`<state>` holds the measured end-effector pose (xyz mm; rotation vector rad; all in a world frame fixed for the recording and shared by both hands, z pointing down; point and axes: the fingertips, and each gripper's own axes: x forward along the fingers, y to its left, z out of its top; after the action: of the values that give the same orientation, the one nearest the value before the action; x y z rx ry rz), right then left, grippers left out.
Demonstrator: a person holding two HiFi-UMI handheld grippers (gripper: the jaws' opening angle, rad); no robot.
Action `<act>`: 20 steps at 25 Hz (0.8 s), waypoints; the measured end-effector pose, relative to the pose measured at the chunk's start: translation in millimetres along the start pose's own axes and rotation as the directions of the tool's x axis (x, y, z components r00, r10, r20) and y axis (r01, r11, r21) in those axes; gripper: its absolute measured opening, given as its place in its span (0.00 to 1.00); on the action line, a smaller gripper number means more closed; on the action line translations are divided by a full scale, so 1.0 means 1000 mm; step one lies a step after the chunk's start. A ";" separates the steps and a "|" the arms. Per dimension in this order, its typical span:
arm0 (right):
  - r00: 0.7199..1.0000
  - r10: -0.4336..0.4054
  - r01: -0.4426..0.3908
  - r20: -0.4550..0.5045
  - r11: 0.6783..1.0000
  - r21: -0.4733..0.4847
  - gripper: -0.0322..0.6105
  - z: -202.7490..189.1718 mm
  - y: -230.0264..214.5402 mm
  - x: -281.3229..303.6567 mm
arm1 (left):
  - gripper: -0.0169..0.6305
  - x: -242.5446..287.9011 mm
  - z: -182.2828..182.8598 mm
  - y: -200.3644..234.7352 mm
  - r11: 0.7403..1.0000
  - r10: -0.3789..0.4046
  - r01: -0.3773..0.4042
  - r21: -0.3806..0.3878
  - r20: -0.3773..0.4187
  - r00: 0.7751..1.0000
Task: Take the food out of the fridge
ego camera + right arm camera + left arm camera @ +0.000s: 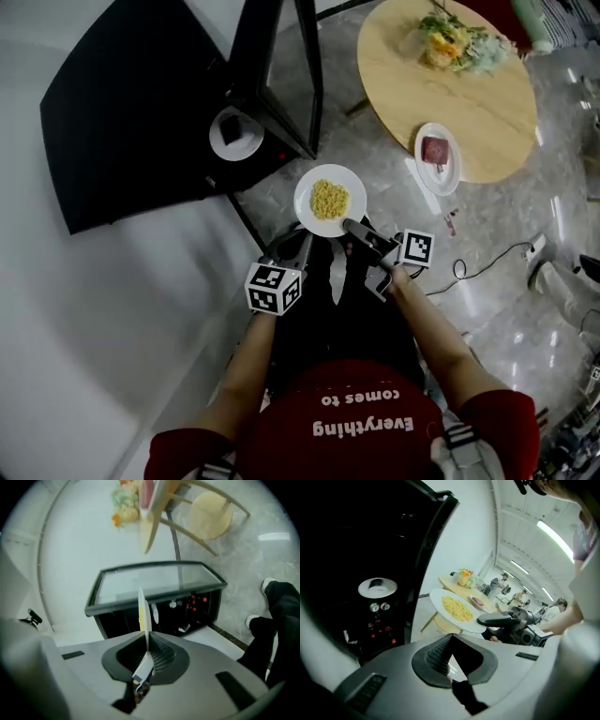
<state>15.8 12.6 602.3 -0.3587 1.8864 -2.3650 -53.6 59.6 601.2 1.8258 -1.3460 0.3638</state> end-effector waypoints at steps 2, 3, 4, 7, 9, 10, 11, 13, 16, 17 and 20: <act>0.996 0.042 -0.042 0.079 0.999 0.007 0.09 0.018 0.010 -0.020 | 0.02 0.016 0.018 -0.021 0.998 -0.041 0.040 0.055 0.008 0.999; 0.990 0.068 -0.071 0.121 0.997 0.017 0.09 0.026 0.015 -0.029 | 0.02 0.023 0.026 -0.031 0.994 -0.063 0.062 0.085 0.013 0.998; 0.981 0.096 -0.102 0.169 0.994 0.028 0.09 0.036 0.020 -0.040 | 0.02 0.032 0.034 -0.042 0.990 -0.089 0.086 0.116 0.013 0.996; 0.933 0.144 -0.162 0.331 0.986 0.030 0.09 0.067 0.031 -0.084 | 0.02 0.061 0.054 -0.083 0.964 -0.177 0.175 0.201 -0.008 0.984; 0.899 0.143 -0.160 0.414 0.987 0.006 0.09 0.087 0.033 -0.115 | 0.02 0.081 0.064 -0.111 0.944 -0.231 0.230 0.235 -0.024 0.973; 0.884 0.140 -0.154 0.446 0.988 -0.005 0.09 0.096 0.034 -0.130 | 0.02 0.090 0.067 -0.124 0.936 -0.255 0.254 0.245 -0.030 0.967; 0.869 0.136 -0.148 0.475 0.989 -0.012 0.09 0.104 0.034 -0.144 | 0.02 0.098 0.070 -0.136 0.928 -0.277 0.276 0.251 -0.035 0.960; 0.839 0.132 -0.145 0.527 0.989 -0.016 0.09 0.117 0.033 -0.170 | 0.02 0.112 0.071 -0.161 0.910 -0.316 0.316 0.266 -0.046 0.948; 0.797 0.131 -0.141 0.590 0.990 -0.029 0.09 0.137 0.029 -0.205 | 0.02 0.130 0.070 -0.193 0.885 -0.365 0.368 0.285 -0.066 0.929; 0.783 0.127 -0.136 0.609 0.990 -0.031 0.09 0.144 0.026 -0.215 | 0.02 0.136 0.070 -0.202 0.880 -0.374 0.378 0.287 -0.070 0.925; 0.741 0.091 -0.105 0.665 0.994 -0.020 0.09 0.163 0.014 -0.237 | 0.02 0.157 0.075 -0.216 0.887 -0.352 0.358 0.292 -0.076 0.933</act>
<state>283.3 -93.3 592.8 -0.9335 1.4789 -1.8127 182.9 -79.2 561.3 2.2676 -0.9479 0.4054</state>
